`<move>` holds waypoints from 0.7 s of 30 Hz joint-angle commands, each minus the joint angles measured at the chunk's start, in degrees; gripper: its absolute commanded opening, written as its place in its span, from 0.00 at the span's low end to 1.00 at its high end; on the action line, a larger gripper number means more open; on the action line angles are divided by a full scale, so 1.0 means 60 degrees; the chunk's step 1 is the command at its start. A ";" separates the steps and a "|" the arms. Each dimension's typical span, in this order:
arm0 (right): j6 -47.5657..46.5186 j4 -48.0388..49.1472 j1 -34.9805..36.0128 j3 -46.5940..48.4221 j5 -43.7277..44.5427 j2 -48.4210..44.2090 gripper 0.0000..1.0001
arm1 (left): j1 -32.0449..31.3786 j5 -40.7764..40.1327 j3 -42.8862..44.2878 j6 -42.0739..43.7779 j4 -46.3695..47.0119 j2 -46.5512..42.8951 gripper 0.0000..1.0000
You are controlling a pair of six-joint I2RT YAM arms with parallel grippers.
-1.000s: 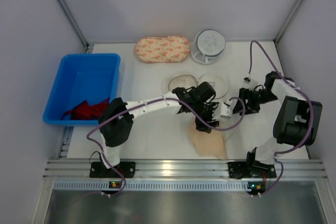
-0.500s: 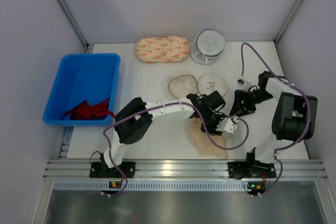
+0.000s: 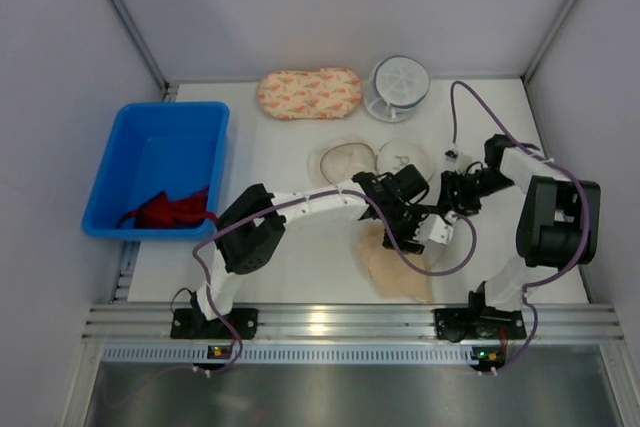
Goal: Place the bra in the laundry bag and zip it closed
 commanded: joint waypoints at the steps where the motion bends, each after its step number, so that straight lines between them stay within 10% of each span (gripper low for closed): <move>1: 0.0082 0.0458 0.0255 0.0083 -0.0343 0.0067 0.50 | 0.0206 0.0205 0.0586 -0.0242 0.0112 0.0069 0.68; 7: 0.0053 0.0458 0.0255 0.0229 -0.0329 0.0185 0.49 | 0.0397 0.1112 0.0937 -0.0227 -0.1043 0.0187 0.52; 21: 0.0170 0.0473 0.0270 0.0317 -0.0594 0.0433 0.45 | 0.0485 0.0894 0.1157 -0.1092 -0.1529 0.0787 0.52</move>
